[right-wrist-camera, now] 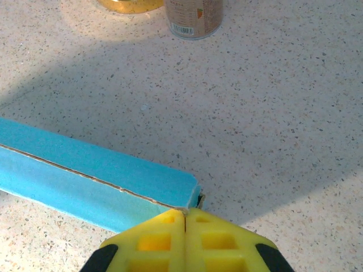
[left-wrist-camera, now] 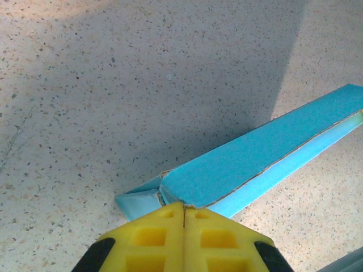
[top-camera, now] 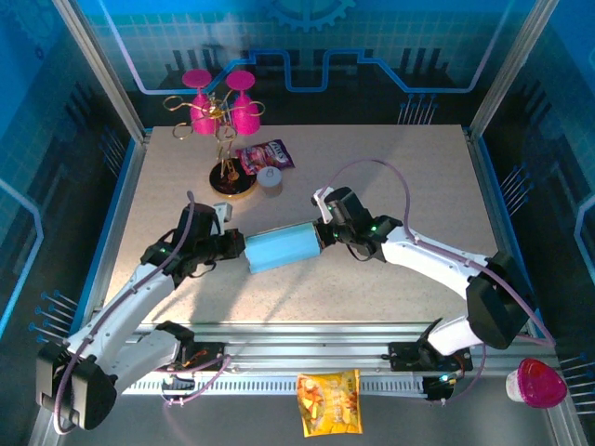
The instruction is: Fold the paper box
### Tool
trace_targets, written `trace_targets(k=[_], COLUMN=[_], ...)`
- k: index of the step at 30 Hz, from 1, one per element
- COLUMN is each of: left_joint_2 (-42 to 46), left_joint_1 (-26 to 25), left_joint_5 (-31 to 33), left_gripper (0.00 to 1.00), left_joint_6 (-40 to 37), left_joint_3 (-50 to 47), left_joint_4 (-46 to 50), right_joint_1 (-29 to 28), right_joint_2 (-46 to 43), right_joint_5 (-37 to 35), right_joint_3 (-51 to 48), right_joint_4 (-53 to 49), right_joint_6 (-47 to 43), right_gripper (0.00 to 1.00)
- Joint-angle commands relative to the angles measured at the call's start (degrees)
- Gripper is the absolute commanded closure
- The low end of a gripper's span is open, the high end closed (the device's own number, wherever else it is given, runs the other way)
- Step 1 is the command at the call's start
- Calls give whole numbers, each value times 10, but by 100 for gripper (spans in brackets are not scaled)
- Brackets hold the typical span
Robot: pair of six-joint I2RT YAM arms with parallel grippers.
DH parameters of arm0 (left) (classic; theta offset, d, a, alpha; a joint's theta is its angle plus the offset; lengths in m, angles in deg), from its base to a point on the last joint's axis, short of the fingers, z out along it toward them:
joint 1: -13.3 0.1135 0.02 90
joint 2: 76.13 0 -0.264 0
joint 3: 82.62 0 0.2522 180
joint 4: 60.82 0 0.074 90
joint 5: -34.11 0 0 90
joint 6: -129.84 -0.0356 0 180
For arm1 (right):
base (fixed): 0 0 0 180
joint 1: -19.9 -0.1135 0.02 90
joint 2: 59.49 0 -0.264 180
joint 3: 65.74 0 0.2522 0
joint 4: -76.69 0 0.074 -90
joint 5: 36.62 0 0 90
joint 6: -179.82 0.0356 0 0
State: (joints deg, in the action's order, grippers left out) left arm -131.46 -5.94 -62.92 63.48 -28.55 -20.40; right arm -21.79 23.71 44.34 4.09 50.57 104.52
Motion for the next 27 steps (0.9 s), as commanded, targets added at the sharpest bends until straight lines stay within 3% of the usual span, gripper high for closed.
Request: trace_targets(k=[1, 9, 14, 20, 27], left_joint_2=[4, 18, 16, 14, 13], left_joint_1=[-19, -46, -59, -76, -92], left_joint_5=[17, 66, 88, 116, 134], left_gripper=[100, 100, 100, 100, 100], left_joint_6=[-13, -12, -11, -11, -9], left_joint_3=[-17, -18, -16, -11, -4], left_joint_4=[20, 30, 37, 44, 48], right_joint_1=[-16, -16, -15, -3, 21], right_joint_2=[3, -5, -20, -50, -85], right_joint_5=[11, 10, 23, 51, 90], right_joint_3=[-21, -14, 6, 31, 28], right_joint_4=[-33, -47, -69, -97, -101], right_joint_6=[-11, -11, -2, 50, 180], right_gripper=[100, 100, 77, 56, 44])
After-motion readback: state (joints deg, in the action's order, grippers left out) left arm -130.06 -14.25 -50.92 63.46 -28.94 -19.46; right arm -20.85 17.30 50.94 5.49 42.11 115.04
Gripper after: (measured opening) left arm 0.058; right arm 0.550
